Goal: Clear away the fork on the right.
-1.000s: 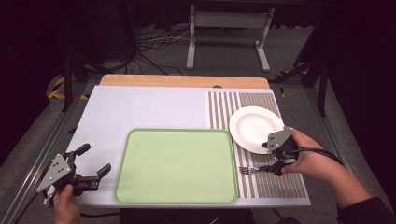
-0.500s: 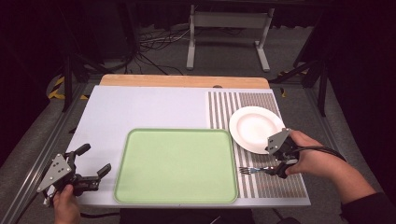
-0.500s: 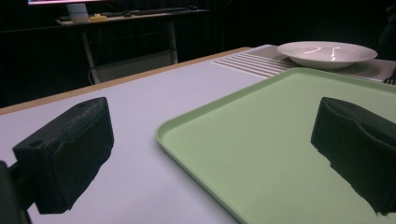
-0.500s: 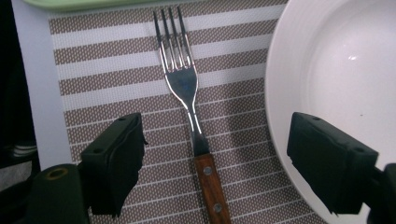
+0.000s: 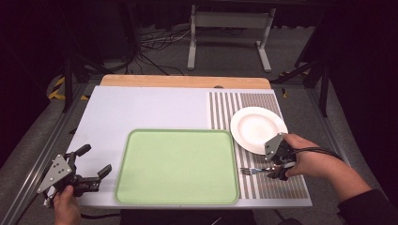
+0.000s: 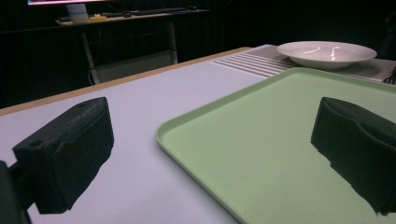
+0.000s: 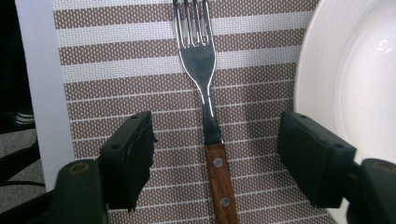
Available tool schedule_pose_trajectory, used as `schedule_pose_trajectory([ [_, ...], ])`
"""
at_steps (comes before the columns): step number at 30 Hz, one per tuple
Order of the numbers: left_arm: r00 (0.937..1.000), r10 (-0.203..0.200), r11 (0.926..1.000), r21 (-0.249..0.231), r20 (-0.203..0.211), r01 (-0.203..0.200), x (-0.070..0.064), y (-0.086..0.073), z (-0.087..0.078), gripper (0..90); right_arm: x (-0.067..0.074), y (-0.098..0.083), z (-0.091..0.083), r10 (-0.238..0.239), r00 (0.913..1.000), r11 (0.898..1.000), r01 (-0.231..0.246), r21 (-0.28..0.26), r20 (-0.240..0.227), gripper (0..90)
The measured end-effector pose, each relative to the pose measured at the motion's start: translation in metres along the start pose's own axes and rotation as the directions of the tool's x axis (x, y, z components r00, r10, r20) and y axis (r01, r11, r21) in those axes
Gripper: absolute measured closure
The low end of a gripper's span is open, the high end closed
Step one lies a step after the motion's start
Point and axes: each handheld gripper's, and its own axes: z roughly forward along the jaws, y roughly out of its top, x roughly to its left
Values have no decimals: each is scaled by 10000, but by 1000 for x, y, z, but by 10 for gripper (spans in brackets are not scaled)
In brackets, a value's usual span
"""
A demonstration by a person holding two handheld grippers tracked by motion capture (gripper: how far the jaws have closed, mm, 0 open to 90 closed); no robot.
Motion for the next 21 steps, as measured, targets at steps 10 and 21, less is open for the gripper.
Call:
schedule_pose_trajectory([
  [10,10000,21,10000,0,1,-21,0,0,0,1,-3,-6,13,-277,9986,9963,311,796,-443,437],
  [21,10000,35,10000,5,8,-35,0,0,0,0,-9,-5,19,-648,9952,9849,756,1558,-735,672],
])
